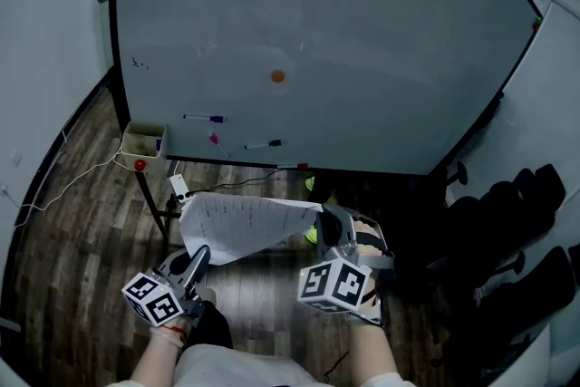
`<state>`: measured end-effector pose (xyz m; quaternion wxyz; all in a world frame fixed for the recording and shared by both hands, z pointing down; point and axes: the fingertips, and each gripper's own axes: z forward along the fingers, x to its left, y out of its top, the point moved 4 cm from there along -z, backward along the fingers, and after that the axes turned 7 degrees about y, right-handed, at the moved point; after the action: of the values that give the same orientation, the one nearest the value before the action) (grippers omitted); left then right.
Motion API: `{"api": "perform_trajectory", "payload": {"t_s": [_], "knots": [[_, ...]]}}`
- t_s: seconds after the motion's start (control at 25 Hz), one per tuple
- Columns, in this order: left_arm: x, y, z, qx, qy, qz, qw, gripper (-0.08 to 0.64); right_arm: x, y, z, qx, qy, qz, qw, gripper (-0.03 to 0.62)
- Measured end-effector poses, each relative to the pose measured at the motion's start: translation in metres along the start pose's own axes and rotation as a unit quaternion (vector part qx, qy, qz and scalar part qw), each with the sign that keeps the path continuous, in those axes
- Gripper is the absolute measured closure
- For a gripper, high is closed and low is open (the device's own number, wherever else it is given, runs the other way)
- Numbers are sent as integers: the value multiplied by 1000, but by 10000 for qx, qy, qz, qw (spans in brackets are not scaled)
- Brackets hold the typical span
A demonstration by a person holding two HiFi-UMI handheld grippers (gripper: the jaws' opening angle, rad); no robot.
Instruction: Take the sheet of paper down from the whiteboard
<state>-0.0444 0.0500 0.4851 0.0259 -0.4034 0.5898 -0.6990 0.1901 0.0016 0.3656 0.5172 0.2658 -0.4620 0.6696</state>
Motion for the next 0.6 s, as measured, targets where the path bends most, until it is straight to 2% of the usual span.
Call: {"api": "perform_trajectory", "payload": {"t_s": [0.32, 0.6], "knots": [[-10, -13, -30, 38, 113, -48, 9999, 545, 24, 5, -24, -218, 153, -29, 9996, 563], [-13, -16, -44, 157, 119, -60, 9998, 545, 34, 8, -34, -221, 192, 47, 9996, 563]]}}
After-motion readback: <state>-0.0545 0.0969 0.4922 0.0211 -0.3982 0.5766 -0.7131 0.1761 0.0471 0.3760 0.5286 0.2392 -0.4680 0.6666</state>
